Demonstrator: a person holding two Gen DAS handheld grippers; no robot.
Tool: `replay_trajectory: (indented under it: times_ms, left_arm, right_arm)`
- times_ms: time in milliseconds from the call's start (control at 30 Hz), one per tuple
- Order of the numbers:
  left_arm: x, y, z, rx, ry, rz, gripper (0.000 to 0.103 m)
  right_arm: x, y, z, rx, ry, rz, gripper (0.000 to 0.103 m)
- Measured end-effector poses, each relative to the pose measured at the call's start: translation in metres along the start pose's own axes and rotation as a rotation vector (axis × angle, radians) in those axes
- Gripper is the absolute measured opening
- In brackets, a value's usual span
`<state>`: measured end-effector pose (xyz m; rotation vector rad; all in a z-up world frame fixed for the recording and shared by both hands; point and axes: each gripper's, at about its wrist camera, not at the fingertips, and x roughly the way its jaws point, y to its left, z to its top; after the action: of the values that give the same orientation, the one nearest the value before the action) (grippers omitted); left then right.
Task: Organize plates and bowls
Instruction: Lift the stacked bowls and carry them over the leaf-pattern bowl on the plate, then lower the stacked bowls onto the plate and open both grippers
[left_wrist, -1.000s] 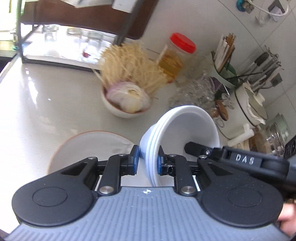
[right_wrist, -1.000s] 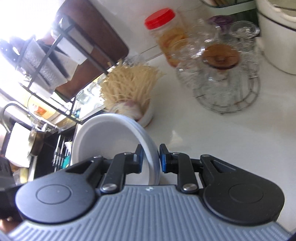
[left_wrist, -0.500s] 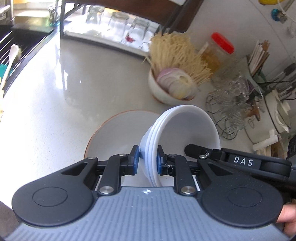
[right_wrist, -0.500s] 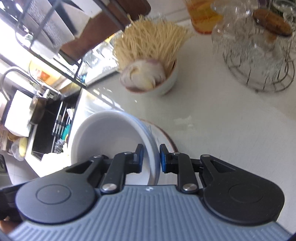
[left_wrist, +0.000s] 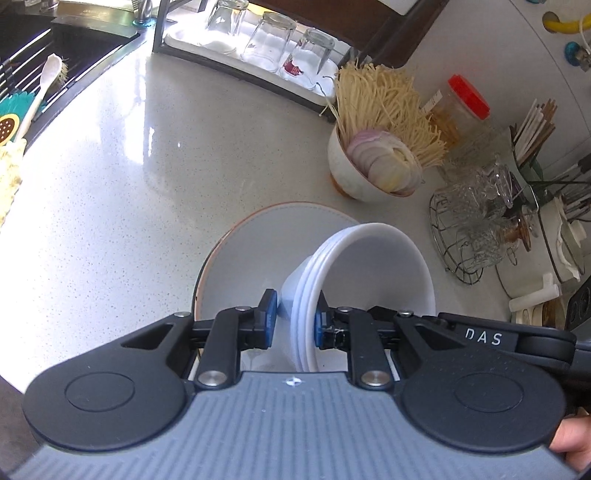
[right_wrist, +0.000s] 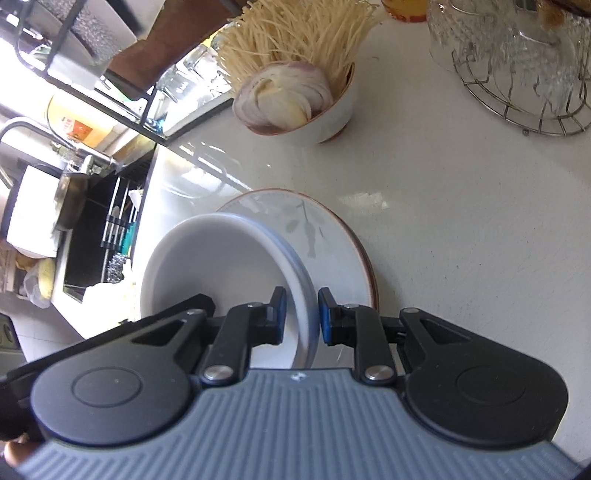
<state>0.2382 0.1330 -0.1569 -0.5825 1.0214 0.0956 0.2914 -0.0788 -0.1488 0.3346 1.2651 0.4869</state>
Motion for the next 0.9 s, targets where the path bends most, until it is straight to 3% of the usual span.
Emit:
replay_trajectory:
  times_ms: [300,533,767,900]
  left_arm:
    - [0.011,-0.001,0.004,0.033,0.001,-0.019,0.023]
    - [0.009,0.004,0.010,0.048,-0.009,-0.039,0.051]
    - [-0.010,0.010,0.016,0.056,-0.055,-0.053,0.057]
    - [-0.025,0.008,0.018,0.110,-0.077,-0.047,0.057]
  right_arm:
    - [0.007,-0.001,0.000,0.000,0.002,-0.054,0.023]
    - [0.013,0.013,0.000,-0.024,0.007,-0.078,0.023]
    - [0.009,0.016,0.000,0.010,-0.006,-0.052,0.024]
    - [-0.002,0.021,-0.001,-0.005,-0.062,-0.058,0.051]
